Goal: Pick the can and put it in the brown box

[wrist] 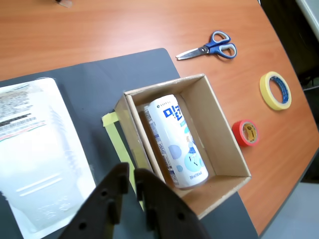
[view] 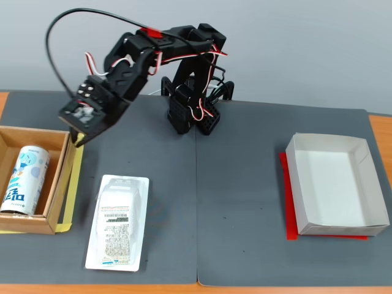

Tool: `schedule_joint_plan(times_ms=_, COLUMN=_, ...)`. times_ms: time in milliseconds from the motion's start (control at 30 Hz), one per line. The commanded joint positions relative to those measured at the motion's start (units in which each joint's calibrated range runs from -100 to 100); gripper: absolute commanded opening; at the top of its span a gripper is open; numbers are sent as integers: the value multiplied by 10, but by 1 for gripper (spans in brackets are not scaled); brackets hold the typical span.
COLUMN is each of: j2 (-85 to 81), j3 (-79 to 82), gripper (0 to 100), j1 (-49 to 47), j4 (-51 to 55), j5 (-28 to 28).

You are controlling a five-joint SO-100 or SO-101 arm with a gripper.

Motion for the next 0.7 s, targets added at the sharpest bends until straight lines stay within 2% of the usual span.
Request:
schedule_joint_plan(times_ms=0, j2=-78, j3=33, gripper=2, j1=-35, j4=0, j5=-3)
schedule_joint_plan(times_ms=367, j2=-320, j3=228, gripper=1, j1=-150, j4=-4, j5=-3)
schedule_joint_plan(times_ms=667, j2=-509, j3=411, gripper=1, j1=-283, j4=-8, j5=-3)
